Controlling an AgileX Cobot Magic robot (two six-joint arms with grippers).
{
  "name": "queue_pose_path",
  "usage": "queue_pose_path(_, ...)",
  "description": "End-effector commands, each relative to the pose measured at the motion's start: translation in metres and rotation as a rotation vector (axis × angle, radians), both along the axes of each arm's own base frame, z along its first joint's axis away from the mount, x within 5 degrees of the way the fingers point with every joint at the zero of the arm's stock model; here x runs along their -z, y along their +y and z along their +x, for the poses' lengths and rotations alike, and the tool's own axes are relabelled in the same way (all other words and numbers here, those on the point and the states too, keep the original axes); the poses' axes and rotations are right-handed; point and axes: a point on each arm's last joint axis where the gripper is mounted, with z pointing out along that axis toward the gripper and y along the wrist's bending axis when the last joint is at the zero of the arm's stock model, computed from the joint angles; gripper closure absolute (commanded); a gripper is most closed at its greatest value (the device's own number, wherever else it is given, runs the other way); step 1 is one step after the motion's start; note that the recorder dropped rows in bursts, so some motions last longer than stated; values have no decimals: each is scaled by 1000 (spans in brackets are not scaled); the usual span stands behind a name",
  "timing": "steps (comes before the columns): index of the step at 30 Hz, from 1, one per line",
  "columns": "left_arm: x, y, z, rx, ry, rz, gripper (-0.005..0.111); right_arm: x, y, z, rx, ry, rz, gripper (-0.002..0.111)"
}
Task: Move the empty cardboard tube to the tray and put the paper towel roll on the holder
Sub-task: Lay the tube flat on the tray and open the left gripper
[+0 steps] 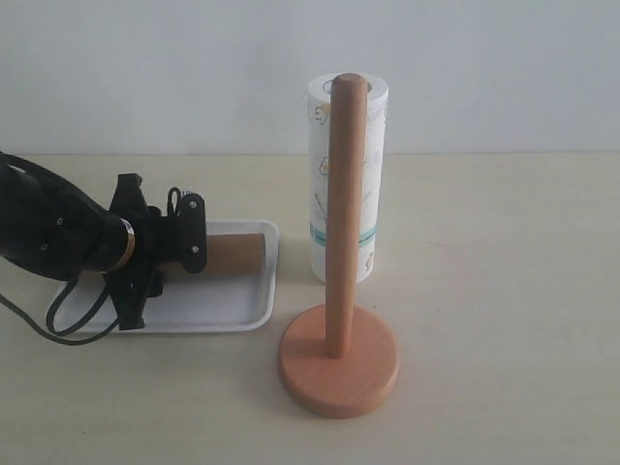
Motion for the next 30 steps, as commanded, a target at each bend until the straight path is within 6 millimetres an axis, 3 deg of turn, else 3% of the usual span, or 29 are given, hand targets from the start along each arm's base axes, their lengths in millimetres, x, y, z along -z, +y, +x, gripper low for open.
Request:
queue_pose_path(1, 0, 0, 1, 3, 4, -12, 70, -1, 0, 0, 5, -8, -4, 108)
queue_pose_path(5, 0, 0, 1, 24, 2, 10, 69, -1, 0, 0, 5, -8, -4, 108)
queue_pose_path(12, 0, 0, 1, 29, 2, 14, 46, -1, 0, 0, 6, -8, -2, 108)
queue_pose_path(30, -2, 2, 2, 14, -11, 31, 45, -1, 0, 0, 4, -8, -7, 108)
